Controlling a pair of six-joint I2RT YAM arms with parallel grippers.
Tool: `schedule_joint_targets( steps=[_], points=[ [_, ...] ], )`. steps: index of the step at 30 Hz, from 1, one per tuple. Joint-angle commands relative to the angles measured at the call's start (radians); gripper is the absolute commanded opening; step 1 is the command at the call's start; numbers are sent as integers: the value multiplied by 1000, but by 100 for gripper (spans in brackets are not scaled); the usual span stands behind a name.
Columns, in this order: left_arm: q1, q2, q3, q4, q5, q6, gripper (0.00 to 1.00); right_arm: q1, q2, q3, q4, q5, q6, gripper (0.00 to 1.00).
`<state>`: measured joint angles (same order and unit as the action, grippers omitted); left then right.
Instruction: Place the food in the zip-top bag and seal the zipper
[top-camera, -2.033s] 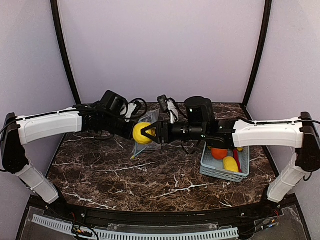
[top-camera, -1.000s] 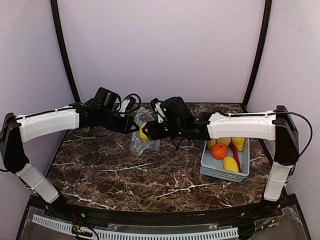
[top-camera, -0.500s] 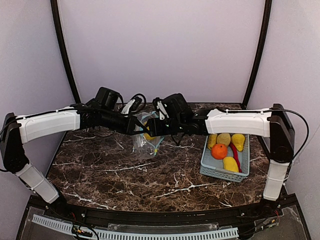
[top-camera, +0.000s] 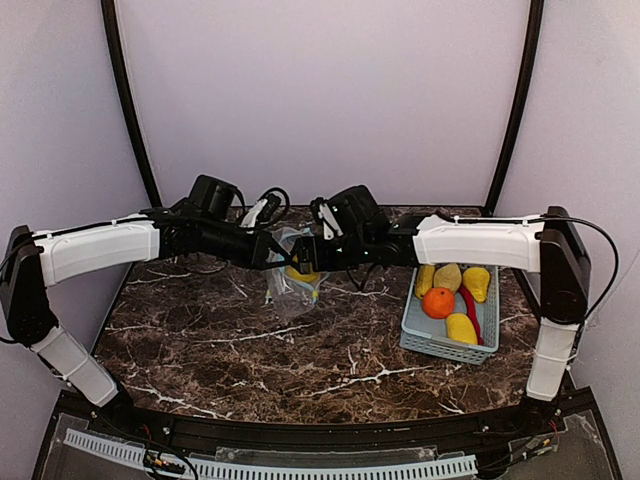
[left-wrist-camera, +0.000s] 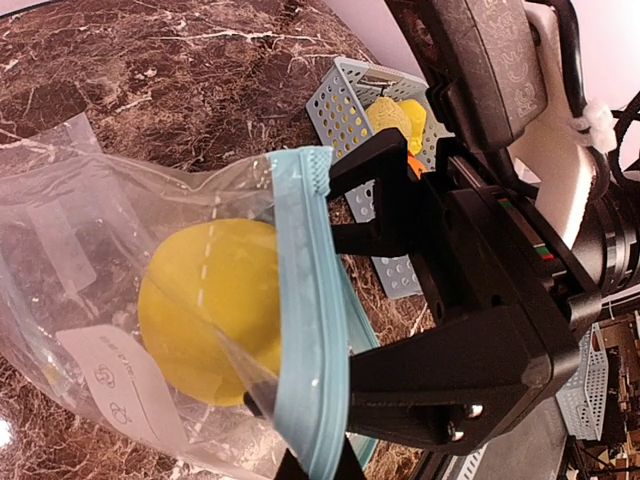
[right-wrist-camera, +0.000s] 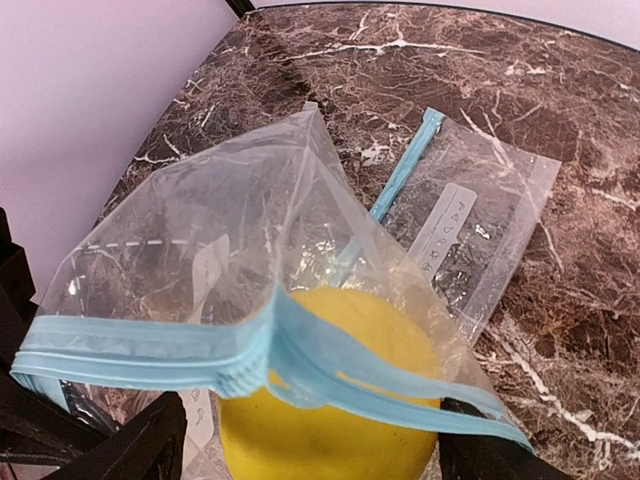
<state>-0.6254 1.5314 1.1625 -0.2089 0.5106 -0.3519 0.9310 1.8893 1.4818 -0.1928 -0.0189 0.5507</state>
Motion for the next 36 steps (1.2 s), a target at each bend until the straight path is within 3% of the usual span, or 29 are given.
schedule_joint_targets(
  steps=[1, 10, 23, 29, 36],
  points=[
    [13, -6, -15, 1, -26, -16, 1, 8, -66, 21, -32, 0, -5, 87],
    [20, 1, -15, -5, -36, -14, 1, 4, -180, -20, -94, 57, -12, 94],
    [20, 5, -15, -5, -40, -12, 1, -40, -176, -114, -104, -14, 81, 72],
    [20, 6, -15, -5, -36, -9, 1, -38, -131, -89, -68, -68, 73, 54],
    [18, -11, -15, -3, -45, 23, 1, -26, -108, -37, -36, -92, 24, 8]
  ],
)
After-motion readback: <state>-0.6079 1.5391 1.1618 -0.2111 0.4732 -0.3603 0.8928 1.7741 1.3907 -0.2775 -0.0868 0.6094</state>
